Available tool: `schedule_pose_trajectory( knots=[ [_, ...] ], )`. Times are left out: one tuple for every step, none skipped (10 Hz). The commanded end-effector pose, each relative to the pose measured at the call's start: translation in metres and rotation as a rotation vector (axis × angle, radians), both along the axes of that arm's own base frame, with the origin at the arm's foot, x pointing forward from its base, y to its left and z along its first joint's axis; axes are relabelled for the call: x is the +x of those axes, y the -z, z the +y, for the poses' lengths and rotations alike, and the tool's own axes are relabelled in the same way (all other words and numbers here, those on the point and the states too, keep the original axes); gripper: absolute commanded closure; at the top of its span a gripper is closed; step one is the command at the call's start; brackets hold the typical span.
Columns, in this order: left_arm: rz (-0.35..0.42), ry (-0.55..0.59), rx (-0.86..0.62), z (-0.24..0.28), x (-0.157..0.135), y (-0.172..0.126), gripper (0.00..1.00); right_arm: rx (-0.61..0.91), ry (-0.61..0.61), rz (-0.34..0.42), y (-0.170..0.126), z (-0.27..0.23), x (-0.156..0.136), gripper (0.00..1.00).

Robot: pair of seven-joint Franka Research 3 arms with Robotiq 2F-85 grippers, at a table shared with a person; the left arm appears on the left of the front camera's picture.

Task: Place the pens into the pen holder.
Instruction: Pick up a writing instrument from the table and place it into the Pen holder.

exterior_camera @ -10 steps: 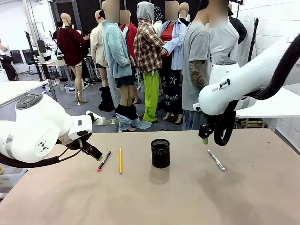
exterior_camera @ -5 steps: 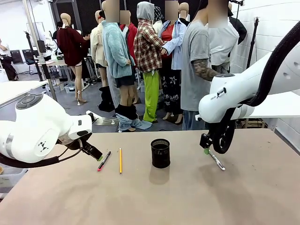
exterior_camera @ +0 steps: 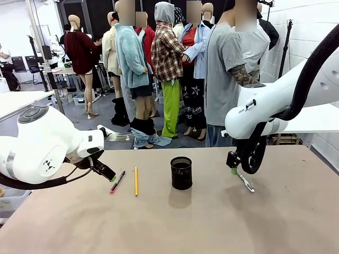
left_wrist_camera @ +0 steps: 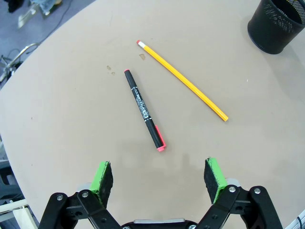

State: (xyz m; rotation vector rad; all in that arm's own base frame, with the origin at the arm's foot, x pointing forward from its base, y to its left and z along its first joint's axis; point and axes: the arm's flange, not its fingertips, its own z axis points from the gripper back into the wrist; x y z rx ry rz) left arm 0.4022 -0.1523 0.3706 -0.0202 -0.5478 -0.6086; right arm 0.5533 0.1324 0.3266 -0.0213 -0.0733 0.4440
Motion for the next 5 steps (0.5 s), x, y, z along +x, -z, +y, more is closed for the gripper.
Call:
schedule_pose_trajectory(
  knots=[
    [-0.001,-0.003,-0.002,0.0013,0.0004,-0.0007,0.00,-0.039,0.013,0.034,0.0079,0.0046,0.0122,0.00],
    [-0.001,-0.003,-0.002,0.0013,0.0004,-0.0007,0.00,-0.044,0.026,0.046,0.0099,0.0041,0.0159,0.00],
    [-0.001,-0.003,-0.002,0.0013,0.0004,-0.0007,0.00,-0.049,0.027,0.055,0.0120,0.0047,0.0192,0.00],
    [-0.001,-0.003,-0.002,0.0013,0.0004,-0.0007,0.00,-0.060,0.022,0.065,0.0144,0.0066,0.0198,0.00],
    [-0.001,-0.003,-0.002,0.0013,0.0004,-0.0007,0.00,-0.067,0.016,0.074,0.0172,0.0089,0.0217,0.00]
  ],
)
